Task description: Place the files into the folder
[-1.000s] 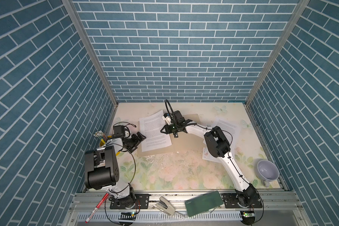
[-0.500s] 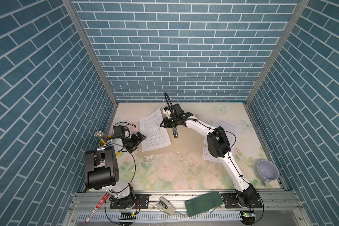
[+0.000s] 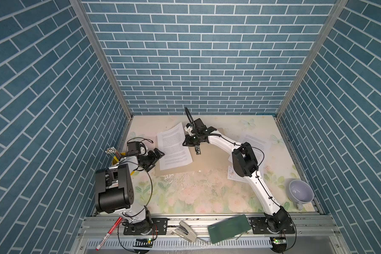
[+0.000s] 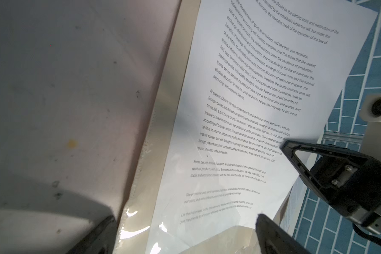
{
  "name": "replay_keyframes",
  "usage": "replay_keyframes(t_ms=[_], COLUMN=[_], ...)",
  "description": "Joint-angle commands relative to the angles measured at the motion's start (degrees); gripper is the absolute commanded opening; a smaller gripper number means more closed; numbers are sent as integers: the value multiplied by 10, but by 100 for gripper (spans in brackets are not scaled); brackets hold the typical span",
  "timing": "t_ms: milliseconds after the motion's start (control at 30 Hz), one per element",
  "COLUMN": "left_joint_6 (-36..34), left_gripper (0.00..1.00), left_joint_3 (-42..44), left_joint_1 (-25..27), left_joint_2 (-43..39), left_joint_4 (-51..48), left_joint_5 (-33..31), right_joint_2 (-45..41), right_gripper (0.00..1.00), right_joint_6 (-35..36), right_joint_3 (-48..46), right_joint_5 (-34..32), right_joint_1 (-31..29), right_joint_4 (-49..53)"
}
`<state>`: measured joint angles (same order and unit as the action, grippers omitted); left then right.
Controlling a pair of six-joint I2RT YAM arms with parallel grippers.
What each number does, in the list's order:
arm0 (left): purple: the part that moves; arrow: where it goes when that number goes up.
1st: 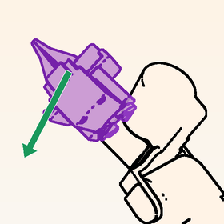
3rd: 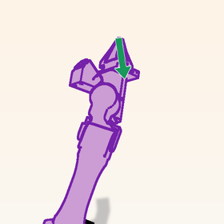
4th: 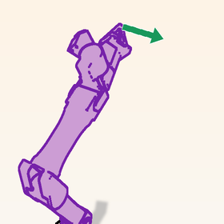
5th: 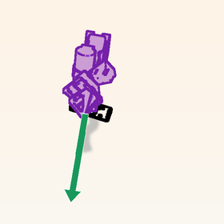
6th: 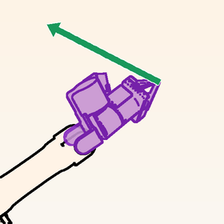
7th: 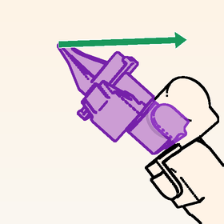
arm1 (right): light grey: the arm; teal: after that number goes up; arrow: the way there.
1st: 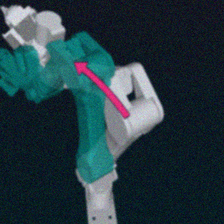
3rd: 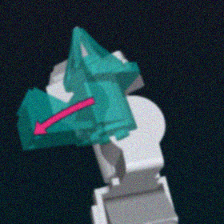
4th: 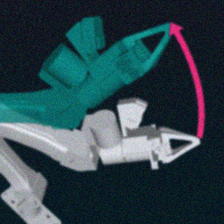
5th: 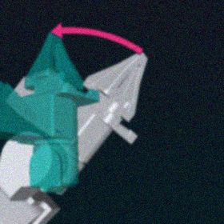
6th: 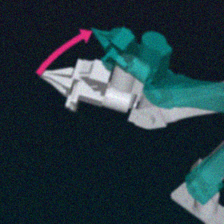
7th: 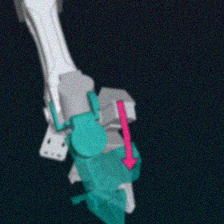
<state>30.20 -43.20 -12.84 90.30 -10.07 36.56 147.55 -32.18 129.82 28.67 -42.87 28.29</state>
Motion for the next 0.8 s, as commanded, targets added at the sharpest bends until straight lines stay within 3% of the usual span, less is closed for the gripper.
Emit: replay_keyframes(t_ms=[0, 767], left_joint_6=[-1, 12], left_gripper=[100, 100], left_joint_3=[18, 30], left_joint_1=[-1, -2], left_joint_2=[10, 7], left_joint_4=[-13, 10], left_joint_5=[-3, 3], right_joint_2=[9, -43], right_gripper=[1, 0], right_joint_6=[-12, -46], right_joint_3=[2, -110], right_joint_5=[-4, 4], right_joint_1=[1, 1], right_joint_4=[12, -71])
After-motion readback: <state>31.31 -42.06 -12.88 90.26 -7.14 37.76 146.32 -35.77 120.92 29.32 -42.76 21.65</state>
